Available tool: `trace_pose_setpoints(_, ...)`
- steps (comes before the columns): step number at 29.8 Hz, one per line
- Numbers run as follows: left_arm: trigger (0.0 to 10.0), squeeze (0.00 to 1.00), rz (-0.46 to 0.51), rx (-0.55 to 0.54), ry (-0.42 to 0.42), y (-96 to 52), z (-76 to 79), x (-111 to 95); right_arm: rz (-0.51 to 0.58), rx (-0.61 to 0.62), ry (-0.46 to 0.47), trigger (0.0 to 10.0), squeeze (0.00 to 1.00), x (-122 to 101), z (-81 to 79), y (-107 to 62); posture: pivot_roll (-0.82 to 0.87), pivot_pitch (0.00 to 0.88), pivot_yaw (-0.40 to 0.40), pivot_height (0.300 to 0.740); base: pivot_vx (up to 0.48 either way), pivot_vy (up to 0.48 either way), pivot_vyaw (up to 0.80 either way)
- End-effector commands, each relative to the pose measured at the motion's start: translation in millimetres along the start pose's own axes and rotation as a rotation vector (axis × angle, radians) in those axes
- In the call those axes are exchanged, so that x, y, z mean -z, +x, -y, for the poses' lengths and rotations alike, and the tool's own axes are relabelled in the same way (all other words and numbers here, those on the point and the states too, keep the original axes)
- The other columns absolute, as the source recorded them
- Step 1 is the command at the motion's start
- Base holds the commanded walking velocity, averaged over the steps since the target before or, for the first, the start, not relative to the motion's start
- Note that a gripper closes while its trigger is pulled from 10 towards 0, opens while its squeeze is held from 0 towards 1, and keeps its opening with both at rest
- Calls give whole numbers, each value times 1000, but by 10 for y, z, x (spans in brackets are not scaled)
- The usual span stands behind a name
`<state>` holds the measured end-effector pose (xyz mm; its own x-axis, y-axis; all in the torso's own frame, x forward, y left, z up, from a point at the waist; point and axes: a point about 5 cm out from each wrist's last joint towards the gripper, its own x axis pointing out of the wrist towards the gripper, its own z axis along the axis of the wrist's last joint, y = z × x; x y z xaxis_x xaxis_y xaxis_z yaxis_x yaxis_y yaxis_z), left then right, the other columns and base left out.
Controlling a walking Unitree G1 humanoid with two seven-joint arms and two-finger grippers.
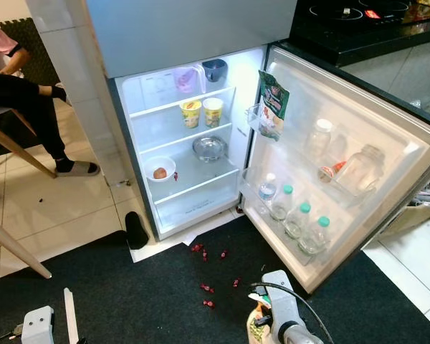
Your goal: Restocking fridge
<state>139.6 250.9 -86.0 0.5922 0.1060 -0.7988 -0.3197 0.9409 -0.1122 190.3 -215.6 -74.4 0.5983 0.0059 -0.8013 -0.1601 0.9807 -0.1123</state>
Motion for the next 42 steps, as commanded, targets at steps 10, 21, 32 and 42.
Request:
trace_pose_setpoints(10, 10000, 0, -16, -54, -26, 12, 55, 58, -37, 114, -5, 10000, 0, -20, 116, 0, -9, 0, 3, 740, 0, 0, 0)
trace_pose_setpoints(21, 10000, 0, 7, -74, -38, 41, 84, -30, -30, 95, -3, 2392, 0, -87, 48, 27, -10, 0, 7, 740, 0, 0, 0)
trace_pose_setpoints(32, 10000, 0, 12, -71, -34, 49, 85, -64, -34, 70, 68, 10000, 0, -30, 15, 20, -13, 0, 24, 740, 0, 0, 0)
trace_pose_setpoints(42, 10000, 0, 6, -57, -34, 56, 126, -49, -43, 36, 109, 10000, 0, 37, -12, 8, -20, 0, 28, 740, 0, 0, 0)
